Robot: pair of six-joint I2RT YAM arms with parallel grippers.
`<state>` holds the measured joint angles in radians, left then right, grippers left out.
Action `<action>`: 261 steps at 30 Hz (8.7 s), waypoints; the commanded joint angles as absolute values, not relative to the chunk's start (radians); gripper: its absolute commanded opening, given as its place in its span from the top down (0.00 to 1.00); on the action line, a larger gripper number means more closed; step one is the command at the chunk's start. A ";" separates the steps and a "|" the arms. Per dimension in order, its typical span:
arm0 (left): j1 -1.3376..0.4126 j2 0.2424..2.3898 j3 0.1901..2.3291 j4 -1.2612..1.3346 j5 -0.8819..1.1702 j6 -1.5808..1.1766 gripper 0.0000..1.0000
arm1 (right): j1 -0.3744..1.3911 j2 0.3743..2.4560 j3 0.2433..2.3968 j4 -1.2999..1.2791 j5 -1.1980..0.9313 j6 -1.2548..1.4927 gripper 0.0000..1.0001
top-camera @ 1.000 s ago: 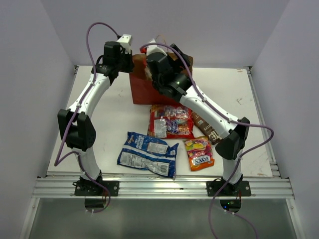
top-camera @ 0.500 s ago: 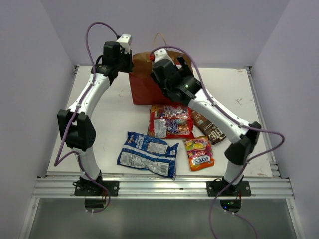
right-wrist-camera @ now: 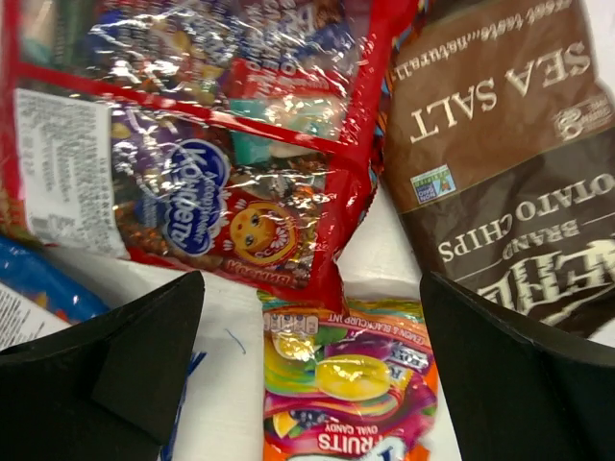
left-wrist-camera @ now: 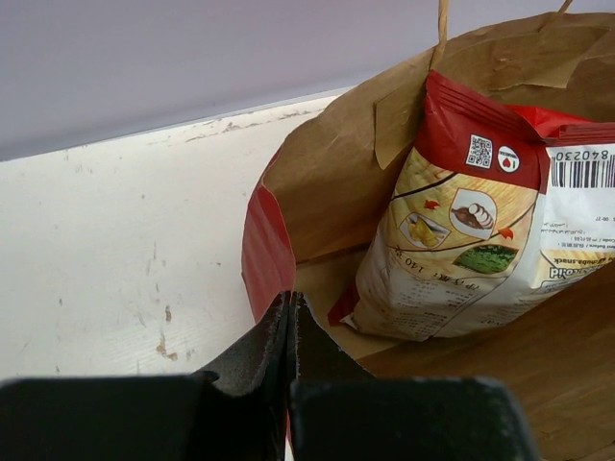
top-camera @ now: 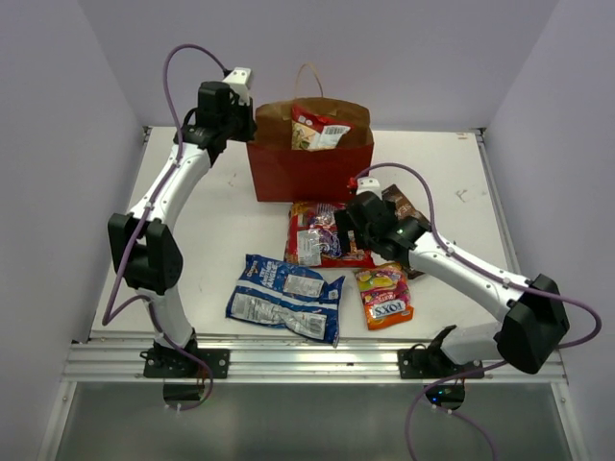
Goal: Place the snacks into the paper bag
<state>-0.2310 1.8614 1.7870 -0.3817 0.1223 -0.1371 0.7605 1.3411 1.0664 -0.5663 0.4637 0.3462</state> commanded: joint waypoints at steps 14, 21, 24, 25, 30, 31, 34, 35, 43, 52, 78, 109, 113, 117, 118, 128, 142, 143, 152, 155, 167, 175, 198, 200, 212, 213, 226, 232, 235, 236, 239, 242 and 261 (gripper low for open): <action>-0.225 1.815 1.767 -0.359 0.106 -0.123 1.00 | 0.439 1.472 0.755 0.058 -0.024 0.479 0.14; -0.227 1.815 1.767 -0.362 0.097 -0.120 1.00 | 0.430 1.595 0.738 0.138 -0.035 0.483 0.26; -0.225 1.813 1.767 -0.364 0.097 -0.120 1.00 | 0.428 1.605 0.733 0.129 -0.020 0.480 0.37; -0.225 1.812 1.767 -0.362 0.097 -0.120 1.00 | 0.429 1.602 0.736 0.117 -0.009 0.477 0.42; -0.227 1.807 1.767 -0.364 0.097 -0.120 1.00 | 0.430 1.537 0.744 0.017 0.052 0.453 0.98; -0.227 1.807 1.767 -0.362 0.100 -0.118 1.00 | 0.430 1.508 0.744 0.006 0.058 0.448 1.00; -0.227 1.807 1.766 -0.362 0.103 -0.120 1.00 | 0.430 1.427 0.753 -0.067 0.100 0.425 1.00; -0.227 1.806 1.766 -0.361 0.103 -0.120 1.00 | 0.431 1.401 0.758 -0.087 0.113 0.420 1.00; -0.230 1.801 1.767 -0.359 0.109 -0.121 1.00 | 0.440 1.028 1.037 -0.511 0.293 0.347 1.00; -0.232 1.802 1.767 -0.354 0.123 -0.126 1.00 | 0.440 1.152 1.622 -0.646 0.377 0.143 1.00; -0.232 1.819 1.769 -0.357 0.118 -0.121 1.00 | 0.440 1.858 2.469 -0.348 0.022 0.048 0.97; -0.233 1.789 1.767 -0.354 0.124 -0.117 1.00 | 0.448 1.905 2.508 -0.808 -0.340 -0.046 0.87; -0.232 1.793 1.767 -0.354 0.126 -0.114 1.00 | 0.451 1.924 2.441 -0.749 -0.379 -0.049 0.87; -0.232 1.799 1.767 -0.354 0.130 -0.117 1.00 | 0.451 1.959 2.485 -0.747 -0.371 -0.041 0.87; -0.232 1.802 1.767 -0.354 0.130 -0.117 1.00 | 0.451 1.962 2.491 -0.747 -0.362 -0.034 0.87; -0.232 1.802 1.769 -0.356 0.130 -0.115 1.00 | 0.451 1.898 2.404 -0.748 -0.206 -0.008 0.70; -0.232 1.784 1.743 -0.373 0.052 -0.132 1.00 | 0.480 1.496 1.525 -0.693 0.380 0.181 0.10; -0.232 1.783 1.743 -0.371 0.046 -0.138 1.00 | 0.479 1.483 1.435 -0.674 0.385 0.196 0.11; -0.230 1.776 1.704 -0.361 0.014 -0.169 1.00 | 0.479 1.514 1.184 -0.500 0.313 0.229 0.12; -0.230 1.760 1.674 -0.347 0.009 -0.172 1.00 | 0.477 1.577 1.170 -0.473 0.310 0.230 0.12; -0.222 1.726 1.634 -0.322 0.021 -0.164 1.00 | 0.465 1.813 1.213 -0.425 0.327 0.236 0.16; -0.218 1.727 1.634 -0.324 0.026 -0.163 1.00 | 0.433 1.827 1.190 -0.436 0.360 0.255 0.41; -0.209 1.724 1.635 -0.324 0.046 -0.166 1.00 | 0.430 1.824 1.166 -0.497 0.393 0.295 1.00; -0.207 1.724 1.635 -0.325 0.048 -0.164 1.00 | 0.430 1.774 1.183 -0.550 0.419 0.291 1.00; -0.204 1.726 1.637 -0.327 0.051 -0.167 1.00 | 0.431 1.532 1.977 -0.809 0.394 0.181 1.00; -0.204 1.726 1.635 -0.328 0.049 -0.167 1.00 | 0.431 1.551 2.076 -0.793 0.361 0.183 1.00; -0.202 1.740 1.640 -0.325 0.057 -0.169 1.00 | 0.518 1.779 2.233 -0.251 0.003 0.460 0.99; -0.201 1.736 1.641 -0.328 0.055 -0.169 1.00 | 0.606 2.026 2.543 -0.252 0.003 0.449 0.95; -0.199 1.735 1.640 -0.328 0.055 -0.167 1.00 | 0.609 2.104 2.638 -0.215 -0.055 0.500 0.94; -0.199 1.735 1.640 -0.328 0.055 -0.166 1.00 | 0.612 2.105 2.622 -0.192 -0.069 0.509 0.94; -0.198 1.729 1.638 -0.330 0.055 -0.163 1.00 | 0.632 2.079 2.476 -0.129 -0.100 0.502 0.94; -0.192 1.727 1.637 -0.322 0.060 -0.164 1.00 | 0.675 2.060 2.350 -0.098 -0.100 0.440 0.94; -0.181 1.729 1.624 -0.318 0.077 -0.167 1.00 | 0.696 2.180 2.578 -0.075 -0.100 0.403 0.92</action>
